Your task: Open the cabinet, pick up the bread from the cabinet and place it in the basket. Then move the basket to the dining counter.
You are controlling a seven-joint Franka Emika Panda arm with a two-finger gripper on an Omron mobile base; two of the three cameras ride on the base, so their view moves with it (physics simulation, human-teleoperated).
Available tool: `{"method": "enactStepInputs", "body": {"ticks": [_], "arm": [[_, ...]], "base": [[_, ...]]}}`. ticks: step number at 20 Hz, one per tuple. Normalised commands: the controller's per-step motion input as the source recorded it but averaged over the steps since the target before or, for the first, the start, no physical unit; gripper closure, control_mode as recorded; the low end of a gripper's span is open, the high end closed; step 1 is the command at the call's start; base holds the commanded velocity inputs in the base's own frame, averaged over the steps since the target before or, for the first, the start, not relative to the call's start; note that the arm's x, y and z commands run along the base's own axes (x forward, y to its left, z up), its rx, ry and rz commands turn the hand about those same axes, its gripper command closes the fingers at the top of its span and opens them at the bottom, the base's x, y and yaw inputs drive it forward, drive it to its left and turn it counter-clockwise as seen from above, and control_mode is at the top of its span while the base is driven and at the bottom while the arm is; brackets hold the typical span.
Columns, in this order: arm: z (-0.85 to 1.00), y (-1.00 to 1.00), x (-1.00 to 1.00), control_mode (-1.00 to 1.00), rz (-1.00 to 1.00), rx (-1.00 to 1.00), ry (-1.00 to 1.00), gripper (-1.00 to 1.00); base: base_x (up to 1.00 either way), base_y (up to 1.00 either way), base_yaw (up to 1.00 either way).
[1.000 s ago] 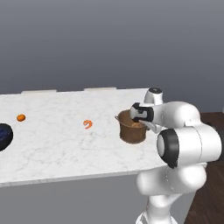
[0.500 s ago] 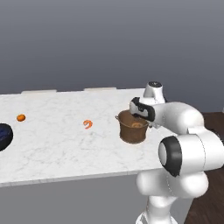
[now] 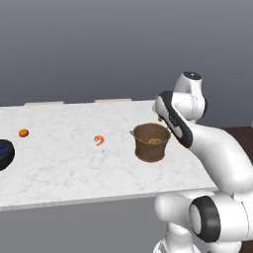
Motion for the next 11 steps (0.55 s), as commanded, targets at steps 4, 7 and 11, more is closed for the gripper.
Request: {"method": "enactStepInputs", "body": {"ticks": [4, 7, 11], "arm": [[1.0, 0.19, -0.97, -1.0, 0.42, -0.06, -0.24, -1.0], [0.93, 0.3, -1.0, -1.0, 0.39, -0.14, -0.34, -1.0], [0.73, 0.53, -0.99, -1.0, 0.36, -0.25, -0.37, -1.0]], "base": [[0.0, 0.0, 0.0], [0.0, 0.0, 0.0], [0.0, 0.0, 0.0]]}}
